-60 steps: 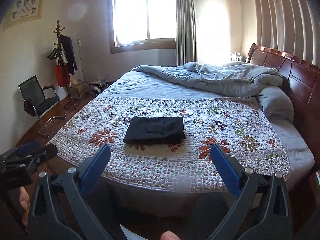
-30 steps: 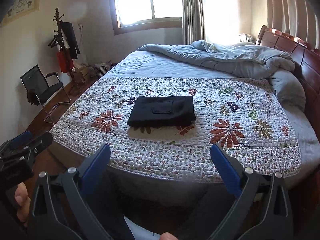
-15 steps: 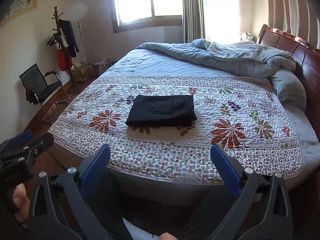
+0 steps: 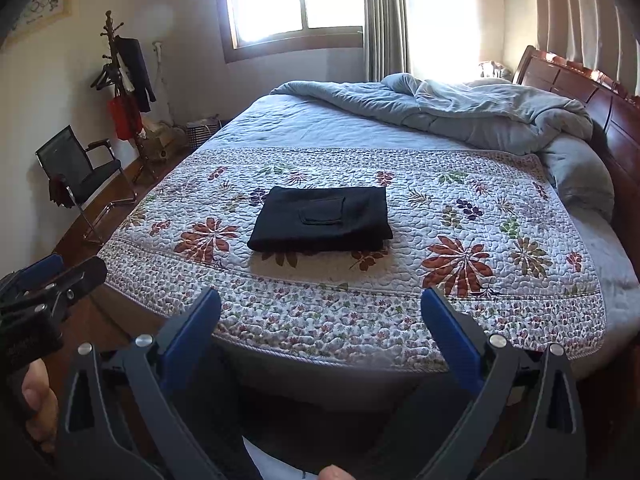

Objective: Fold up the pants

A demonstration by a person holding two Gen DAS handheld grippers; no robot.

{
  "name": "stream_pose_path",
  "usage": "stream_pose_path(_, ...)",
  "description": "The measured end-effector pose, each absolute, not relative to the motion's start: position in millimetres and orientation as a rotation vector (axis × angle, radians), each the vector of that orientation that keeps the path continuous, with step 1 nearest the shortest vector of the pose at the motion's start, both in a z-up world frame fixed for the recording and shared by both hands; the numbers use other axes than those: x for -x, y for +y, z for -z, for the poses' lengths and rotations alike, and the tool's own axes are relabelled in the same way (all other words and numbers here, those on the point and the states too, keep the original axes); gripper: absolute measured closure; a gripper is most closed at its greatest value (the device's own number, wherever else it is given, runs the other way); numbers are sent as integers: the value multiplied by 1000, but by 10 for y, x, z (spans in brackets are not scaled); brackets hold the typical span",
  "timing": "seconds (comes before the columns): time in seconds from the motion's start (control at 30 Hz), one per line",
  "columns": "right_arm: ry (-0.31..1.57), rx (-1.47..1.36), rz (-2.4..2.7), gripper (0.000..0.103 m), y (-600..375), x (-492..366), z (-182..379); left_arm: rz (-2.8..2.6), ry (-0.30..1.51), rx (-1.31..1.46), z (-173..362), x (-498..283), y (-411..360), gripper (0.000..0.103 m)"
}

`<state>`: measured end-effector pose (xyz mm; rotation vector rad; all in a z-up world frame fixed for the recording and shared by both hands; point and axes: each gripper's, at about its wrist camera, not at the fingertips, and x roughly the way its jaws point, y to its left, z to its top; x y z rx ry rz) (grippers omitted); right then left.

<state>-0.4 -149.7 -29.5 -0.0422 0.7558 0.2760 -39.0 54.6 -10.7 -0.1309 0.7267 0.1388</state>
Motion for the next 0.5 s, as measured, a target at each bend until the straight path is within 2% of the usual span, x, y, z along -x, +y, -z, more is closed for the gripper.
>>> stream_pose_path(0.5,753,43,-269,3,-1516,-91,325,-133,746,122,130,288,519,4)
